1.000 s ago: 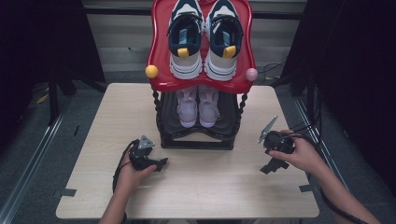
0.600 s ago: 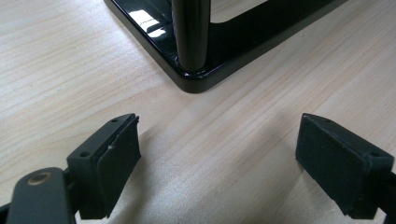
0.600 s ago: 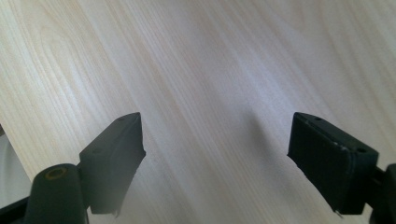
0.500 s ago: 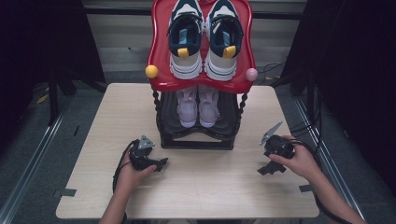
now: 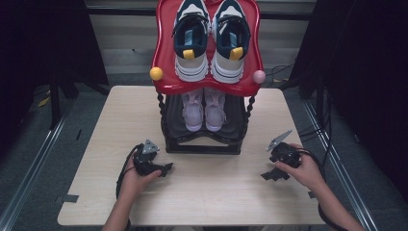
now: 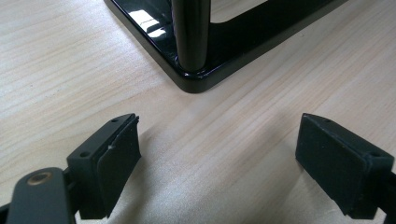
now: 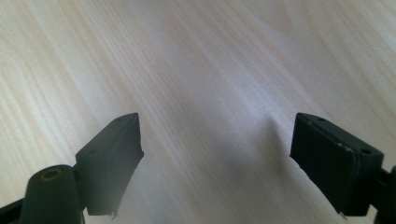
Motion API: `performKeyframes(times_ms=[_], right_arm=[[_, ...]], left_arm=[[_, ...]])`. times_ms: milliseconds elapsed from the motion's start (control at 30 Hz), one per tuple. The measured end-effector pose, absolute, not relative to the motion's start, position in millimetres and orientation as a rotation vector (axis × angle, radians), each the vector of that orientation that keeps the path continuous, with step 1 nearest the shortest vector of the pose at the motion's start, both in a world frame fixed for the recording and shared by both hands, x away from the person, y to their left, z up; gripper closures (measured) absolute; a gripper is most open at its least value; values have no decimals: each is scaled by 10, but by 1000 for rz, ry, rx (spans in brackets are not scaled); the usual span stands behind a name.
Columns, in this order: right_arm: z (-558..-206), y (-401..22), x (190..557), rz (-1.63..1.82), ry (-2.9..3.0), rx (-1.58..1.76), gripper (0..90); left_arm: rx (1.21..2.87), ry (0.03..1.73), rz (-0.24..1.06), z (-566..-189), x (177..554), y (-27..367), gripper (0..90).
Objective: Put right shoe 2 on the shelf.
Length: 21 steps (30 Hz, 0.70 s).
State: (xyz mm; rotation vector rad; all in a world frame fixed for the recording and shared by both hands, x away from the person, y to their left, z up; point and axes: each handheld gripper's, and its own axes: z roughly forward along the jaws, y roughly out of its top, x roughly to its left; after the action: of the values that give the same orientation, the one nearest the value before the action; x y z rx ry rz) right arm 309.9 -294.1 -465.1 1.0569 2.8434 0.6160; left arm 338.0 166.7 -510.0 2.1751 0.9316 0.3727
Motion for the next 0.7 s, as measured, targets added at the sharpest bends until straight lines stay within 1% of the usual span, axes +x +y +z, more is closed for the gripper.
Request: performKeyframes(times_ms=[467, 500, 700], right_arm=[[-4820, -2980, 3048, 643, 2801, 1100, 157], [-4834, -2985, 3042, 649, 2799, 1091, 141], [-4861, -3005, 3010, 683, 2759, 1082, 138]], left_arm=[[2175, 931, 373, -5100, 3380, 1667, 133], [2175, 932, 373, -5100, 3380, 1667, 133], [2175, 932, 373, -5100, 3379, 1667, 133]])
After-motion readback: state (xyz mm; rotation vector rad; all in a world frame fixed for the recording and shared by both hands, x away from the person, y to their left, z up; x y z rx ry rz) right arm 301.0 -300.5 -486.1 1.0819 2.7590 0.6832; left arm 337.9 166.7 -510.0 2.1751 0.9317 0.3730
